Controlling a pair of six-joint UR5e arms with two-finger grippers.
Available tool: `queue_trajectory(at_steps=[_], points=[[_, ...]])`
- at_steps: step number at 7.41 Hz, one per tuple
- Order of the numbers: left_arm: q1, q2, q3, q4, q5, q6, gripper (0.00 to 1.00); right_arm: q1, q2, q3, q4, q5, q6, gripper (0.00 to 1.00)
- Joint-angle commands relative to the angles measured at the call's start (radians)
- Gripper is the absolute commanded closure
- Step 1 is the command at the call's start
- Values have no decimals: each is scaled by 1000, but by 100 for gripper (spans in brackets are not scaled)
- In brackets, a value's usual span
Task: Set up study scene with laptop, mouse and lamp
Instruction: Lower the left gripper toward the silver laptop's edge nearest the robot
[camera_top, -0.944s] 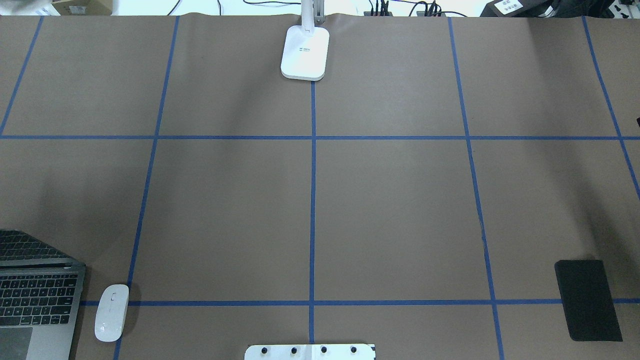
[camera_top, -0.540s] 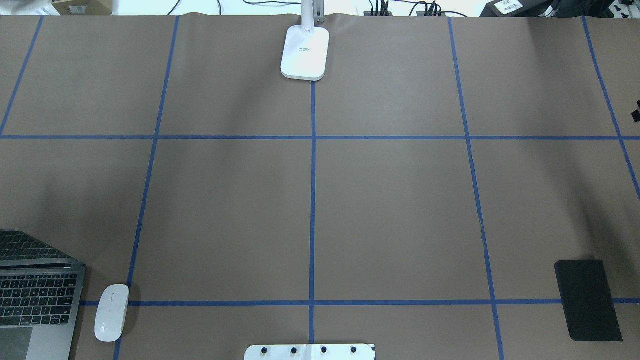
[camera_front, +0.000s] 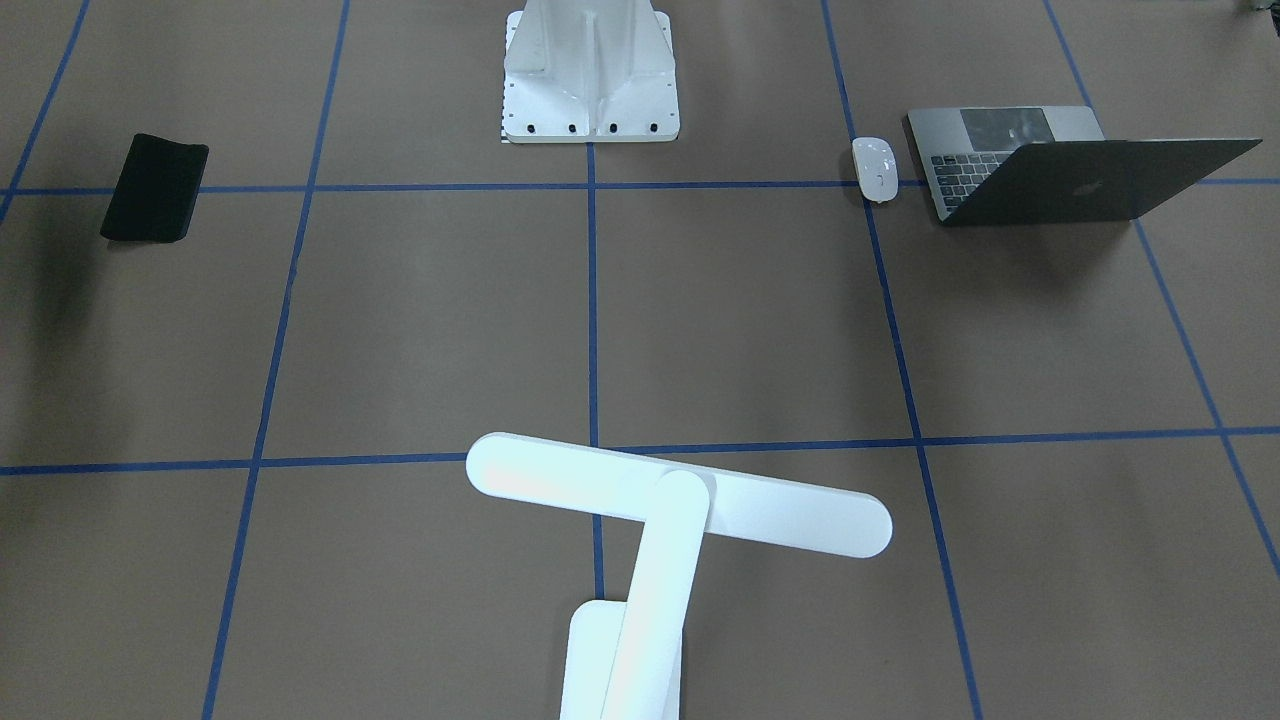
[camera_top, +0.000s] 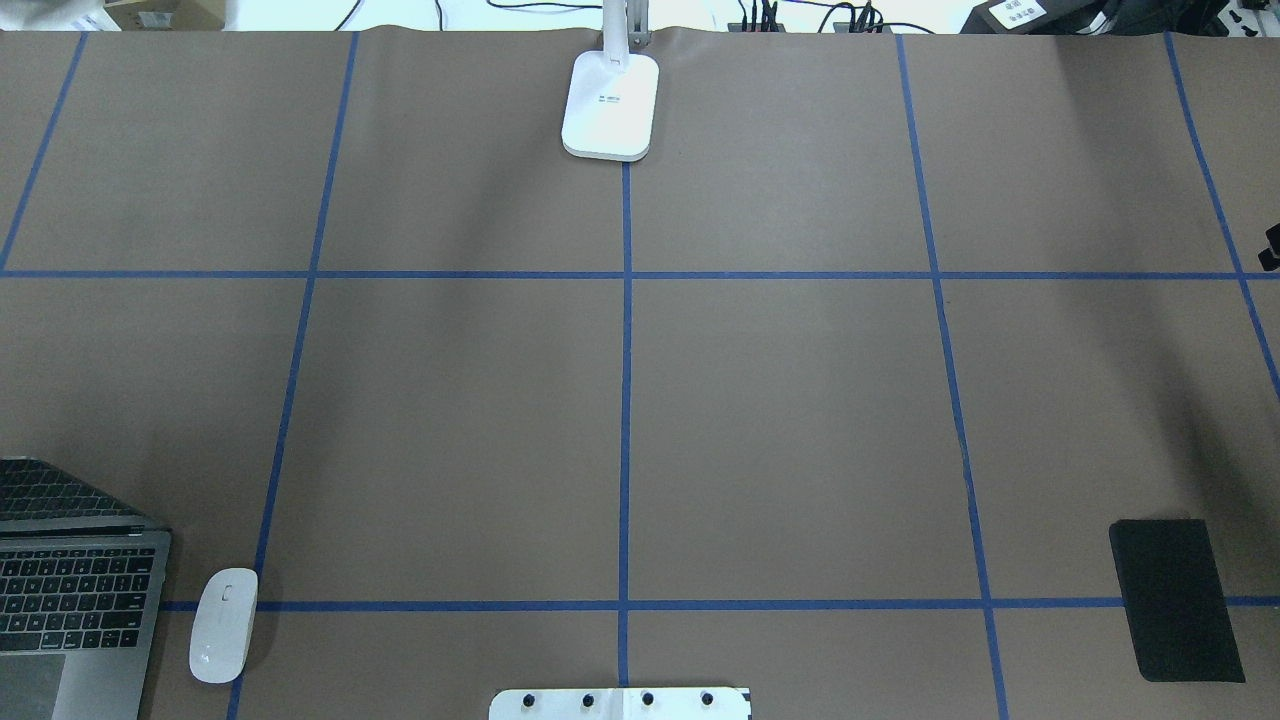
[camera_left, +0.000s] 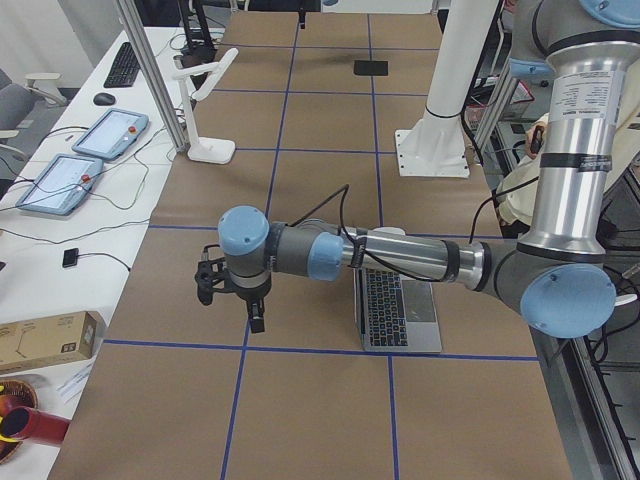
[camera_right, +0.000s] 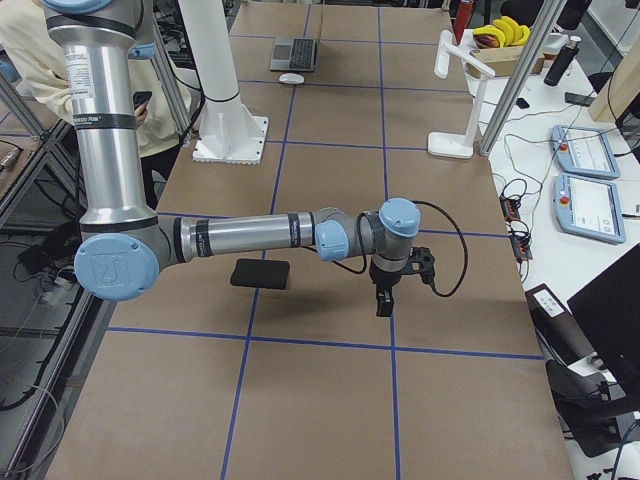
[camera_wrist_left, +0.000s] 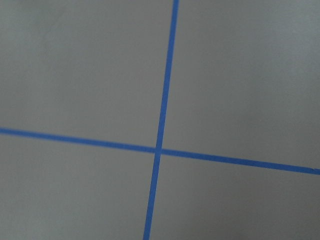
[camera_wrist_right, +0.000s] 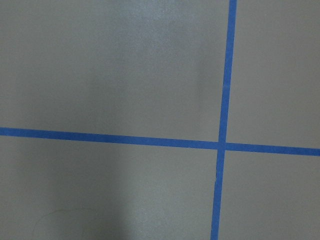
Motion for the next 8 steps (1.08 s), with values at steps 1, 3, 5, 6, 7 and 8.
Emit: queue_trajectory(at_steps=[1, 3, 5, 6, 7, 8], points=[[0, 216, -177, -1, -21, -219, 0, -1, -48, 49, -1, 42, 0, 0], [1, 275, -210, -1, -33, -435, 1, -9, -79, 75, 1, 44, -3, 0], [1, 289, -209, -1, -44, -623, 0, -9, -79, 78, 11, 44, -6, 0], [1, 298, -210, -10, -66, -712, 0, -9, -97, 78, 52, 47, 2, 0], [0, 305, -213, -5, -68, -735, 1, -9, -114, 78, 88, 47, 3, 0], [1, 340, -212, -17, -68, -736, 1, -9, -117, 80, 90, 47, 2, 0]])
